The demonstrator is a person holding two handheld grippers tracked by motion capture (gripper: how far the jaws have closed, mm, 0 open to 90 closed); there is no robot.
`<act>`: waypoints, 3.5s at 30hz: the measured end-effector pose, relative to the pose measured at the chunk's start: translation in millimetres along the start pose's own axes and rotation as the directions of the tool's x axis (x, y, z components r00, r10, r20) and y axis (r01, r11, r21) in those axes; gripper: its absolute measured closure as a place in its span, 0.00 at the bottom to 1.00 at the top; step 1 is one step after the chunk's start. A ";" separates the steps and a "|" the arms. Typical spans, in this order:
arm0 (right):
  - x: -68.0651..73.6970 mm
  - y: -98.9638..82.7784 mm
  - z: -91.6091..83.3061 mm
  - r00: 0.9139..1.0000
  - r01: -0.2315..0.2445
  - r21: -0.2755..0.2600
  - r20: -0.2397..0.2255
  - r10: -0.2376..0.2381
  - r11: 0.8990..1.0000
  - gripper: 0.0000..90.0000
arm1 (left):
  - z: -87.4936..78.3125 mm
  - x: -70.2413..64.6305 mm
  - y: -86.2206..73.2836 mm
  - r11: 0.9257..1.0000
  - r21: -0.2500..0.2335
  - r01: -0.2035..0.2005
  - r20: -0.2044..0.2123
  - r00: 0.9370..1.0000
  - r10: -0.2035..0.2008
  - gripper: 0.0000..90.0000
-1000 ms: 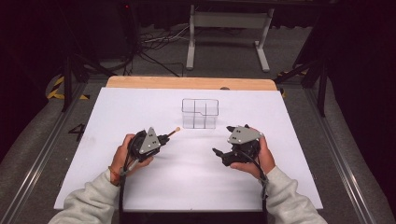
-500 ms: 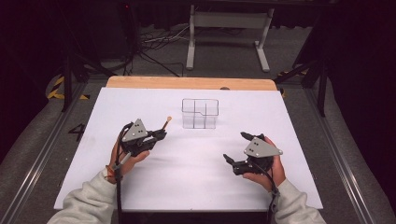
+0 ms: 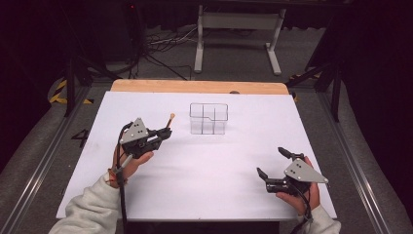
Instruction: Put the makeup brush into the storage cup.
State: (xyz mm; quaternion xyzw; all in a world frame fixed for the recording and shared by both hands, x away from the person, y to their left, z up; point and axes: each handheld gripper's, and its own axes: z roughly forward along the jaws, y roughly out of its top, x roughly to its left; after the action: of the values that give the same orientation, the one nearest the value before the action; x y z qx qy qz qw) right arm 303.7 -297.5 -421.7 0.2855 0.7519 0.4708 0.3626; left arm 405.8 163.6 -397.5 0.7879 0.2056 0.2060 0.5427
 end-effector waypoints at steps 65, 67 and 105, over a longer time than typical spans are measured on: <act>-12.4 -1.3 -4.4 0.987 -0.070 -0.058 0.139 0.077 0.996 0.09 | 116.9 11.2 109.8 0.970 -0.238 0.053 0.083 0.996 -0.034 0.92; -11.7 -0.5 -5.0 0.988 -0.065 -0.061 0.135 0.073 0.996 0.09 | 119.8 10.8 110.0 0.970 -0.237 0.057 0.084 0.996 -0.038 0.92; -12.3 -2.2 -5.0 0.993 -0.076 -0.042 0.090 0.079 0.996 0.11 | 162.4 11.6 67.0 0.983 -0.149 0.112 0.056 0.993 -0.105 0.92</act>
State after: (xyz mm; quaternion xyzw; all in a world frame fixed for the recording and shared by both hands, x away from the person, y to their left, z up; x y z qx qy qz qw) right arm 306.5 -310.3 -418.9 0.3288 0.7137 0.4851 0.3837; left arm 511.1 23.0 -386.3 0.7368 0.2188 0.1722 0.6162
